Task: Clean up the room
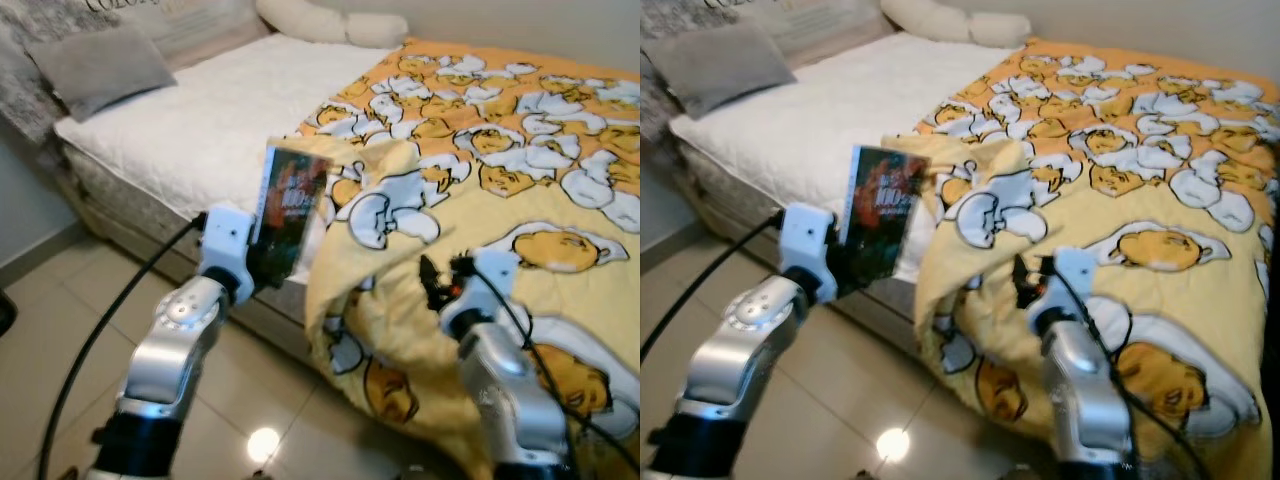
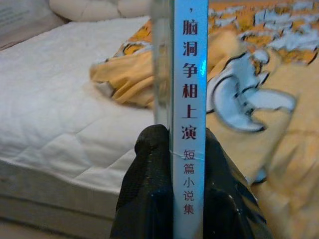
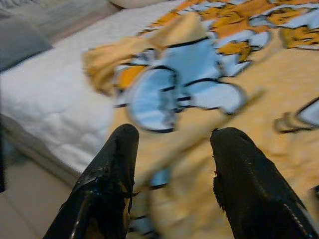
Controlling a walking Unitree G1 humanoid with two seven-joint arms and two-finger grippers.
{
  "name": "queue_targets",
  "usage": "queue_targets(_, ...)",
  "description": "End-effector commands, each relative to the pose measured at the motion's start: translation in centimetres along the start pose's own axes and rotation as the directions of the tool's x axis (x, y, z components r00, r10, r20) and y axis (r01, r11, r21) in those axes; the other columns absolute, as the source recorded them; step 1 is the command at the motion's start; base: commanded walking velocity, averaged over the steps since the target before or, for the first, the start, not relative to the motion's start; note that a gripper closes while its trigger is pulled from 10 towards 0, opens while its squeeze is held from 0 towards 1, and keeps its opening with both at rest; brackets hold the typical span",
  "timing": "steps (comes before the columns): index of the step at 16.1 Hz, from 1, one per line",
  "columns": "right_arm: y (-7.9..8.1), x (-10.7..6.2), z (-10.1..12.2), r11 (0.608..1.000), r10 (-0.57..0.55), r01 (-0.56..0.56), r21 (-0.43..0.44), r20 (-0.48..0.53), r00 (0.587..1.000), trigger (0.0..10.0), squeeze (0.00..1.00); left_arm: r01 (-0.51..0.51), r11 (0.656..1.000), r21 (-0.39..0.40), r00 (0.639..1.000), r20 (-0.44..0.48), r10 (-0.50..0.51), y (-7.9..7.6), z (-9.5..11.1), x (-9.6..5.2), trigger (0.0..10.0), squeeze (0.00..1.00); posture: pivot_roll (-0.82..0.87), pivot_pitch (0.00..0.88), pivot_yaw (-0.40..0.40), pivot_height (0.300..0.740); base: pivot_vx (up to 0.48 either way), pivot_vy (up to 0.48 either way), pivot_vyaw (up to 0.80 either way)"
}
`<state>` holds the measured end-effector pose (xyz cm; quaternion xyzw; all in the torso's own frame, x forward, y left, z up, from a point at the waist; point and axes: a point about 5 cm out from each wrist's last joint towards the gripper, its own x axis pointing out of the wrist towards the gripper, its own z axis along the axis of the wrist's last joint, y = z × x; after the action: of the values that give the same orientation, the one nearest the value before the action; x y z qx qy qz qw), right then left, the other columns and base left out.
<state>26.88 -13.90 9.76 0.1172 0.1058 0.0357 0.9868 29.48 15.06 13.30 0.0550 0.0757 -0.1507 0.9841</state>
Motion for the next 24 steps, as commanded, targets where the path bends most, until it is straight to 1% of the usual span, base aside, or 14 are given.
queue_targets(1,-0.54,-0.08,0.31,1.0,-0.021,0.021,-0.01,0.003,1.0,10.0,0.0,-0.002,1.0,0.009,0.999,0.051,0.002,-0.07,1.2,0.13,10.0,0.0,-0.06,0.0,0.057,0.74,0.0,0.48,-0.8)
queue_targets(6,-0.51,-0.01,0.33,1.0,-0.028,0.028,0.005,-0.001,1.0,10.0,0.0,0.0,1.0,0.017,0.999,0.043,-0.001,0.05,1.14,0.11,10.0,0.0,-0.06,0.0,0.061,0.74,0.0,0.48,-0.8)
queue_targets(24,-0.19,0.64,0.57,1.0,-0.016,0.016,0.008,0.004,1.0,10.0,0.0,0.001,1.0,0.031,0.999,0.038,-0.002,0.42,1.11,0.11,10.0,0.0,-0.05,0.0,0.055,0.74,0.0,0.48,-0.8)
